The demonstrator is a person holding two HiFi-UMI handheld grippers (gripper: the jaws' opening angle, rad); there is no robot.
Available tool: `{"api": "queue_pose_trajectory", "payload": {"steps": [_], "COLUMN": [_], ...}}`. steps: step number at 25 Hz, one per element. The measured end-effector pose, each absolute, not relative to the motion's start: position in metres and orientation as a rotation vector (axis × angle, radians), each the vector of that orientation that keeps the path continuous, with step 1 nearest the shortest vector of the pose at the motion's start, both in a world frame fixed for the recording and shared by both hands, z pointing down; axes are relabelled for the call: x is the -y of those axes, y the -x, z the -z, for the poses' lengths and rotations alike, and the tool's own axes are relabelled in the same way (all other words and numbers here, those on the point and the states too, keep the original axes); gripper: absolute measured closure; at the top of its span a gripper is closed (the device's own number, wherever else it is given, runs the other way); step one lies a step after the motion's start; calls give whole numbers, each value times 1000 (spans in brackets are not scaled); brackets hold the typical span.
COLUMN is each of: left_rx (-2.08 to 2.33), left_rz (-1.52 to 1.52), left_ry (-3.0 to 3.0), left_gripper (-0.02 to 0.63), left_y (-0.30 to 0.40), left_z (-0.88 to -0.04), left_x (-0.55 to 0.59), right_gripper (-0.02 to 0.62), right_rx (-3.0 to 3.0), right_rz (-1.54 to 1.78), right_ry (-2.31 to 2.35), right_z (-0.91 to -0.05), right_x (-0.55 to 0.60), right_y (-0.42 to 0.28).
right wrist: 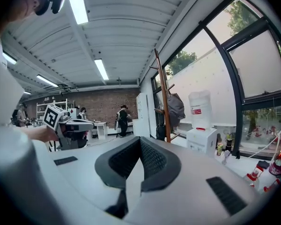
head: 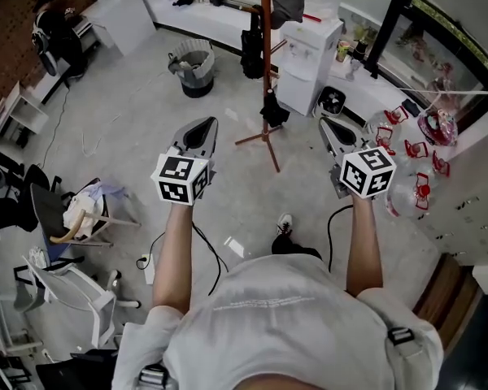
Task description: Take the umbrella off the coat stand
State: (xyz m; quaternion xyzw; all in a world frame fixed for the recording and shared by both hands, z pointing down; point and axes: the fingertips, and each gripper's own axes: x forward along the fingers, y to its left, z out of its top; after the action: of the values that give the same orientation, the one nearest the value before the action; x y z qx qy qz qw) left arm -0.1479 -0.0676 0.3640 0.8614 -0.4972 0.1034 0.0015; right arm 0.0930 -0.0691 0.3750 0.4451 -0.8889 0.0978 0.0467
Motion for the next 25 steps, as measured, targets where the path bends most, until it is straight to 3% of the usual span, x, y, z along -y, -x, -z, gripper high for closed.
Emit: {"api": "queue_pose_trajectory", "payload": {"steps": [8,22,24,25], "left_rx": [1591,1636,1614,1604], "left_rz": [-389,-408,-416,-421], "left_ry": [-2674,-2580,-2582,-2582], "left_gripper": [592,591,567,517], "left_y": [114,102,102,102], "left_z": [-372,-400,-407,-410], "left_x": [181,309,324,332], "right_gripper": [571,572,572,572], "right_rx": [2748,2740,2733,2728], "right_rz": [-311,-275,-292,-298], "right_ry": [-1301,-1103,-1110,-1117], "right_z": [-375,-405,-410,-412], "right_x": [188,303,315,322], "right_y": [-123,-111,-110,-108]}}
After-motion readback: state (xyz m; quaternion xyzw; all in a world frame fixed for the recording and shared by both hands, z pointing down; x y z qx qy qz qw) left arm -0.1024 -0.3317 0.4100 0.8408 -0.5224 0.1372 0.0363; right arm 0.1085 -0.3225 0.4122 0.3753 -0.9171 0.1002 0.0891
